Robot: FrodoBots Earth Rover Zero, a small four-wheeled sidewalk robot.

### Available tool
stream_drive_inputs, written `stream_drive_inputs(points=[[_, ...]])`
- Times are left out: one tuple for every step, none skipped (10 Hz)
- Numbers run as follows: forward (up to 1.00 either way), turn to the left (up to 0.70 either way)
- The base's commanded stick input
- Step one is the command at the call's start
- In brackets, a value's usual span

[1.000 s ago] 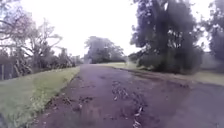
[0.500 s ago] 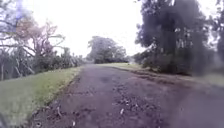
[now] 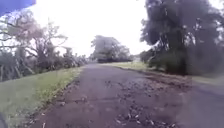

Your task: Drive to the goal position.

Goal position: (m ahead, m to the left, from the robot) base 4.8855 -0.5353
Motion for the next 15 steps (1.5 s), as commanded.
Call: stream_drive_inputs(points=[[0.85, 0.00], [0.85, 0.00], [0.85, 0.00], [0.85, 0.00], [0.85, 0.00], [0.85, 0.00], [0.85, 0.00], [0.85, 0.00], [0.85, 0.00], [0.85, 0.00], [0.85, 0.00], [0.85, 0.00], [0.85, 0.00], [0.85, -0.05], [0.85, -0.12]])
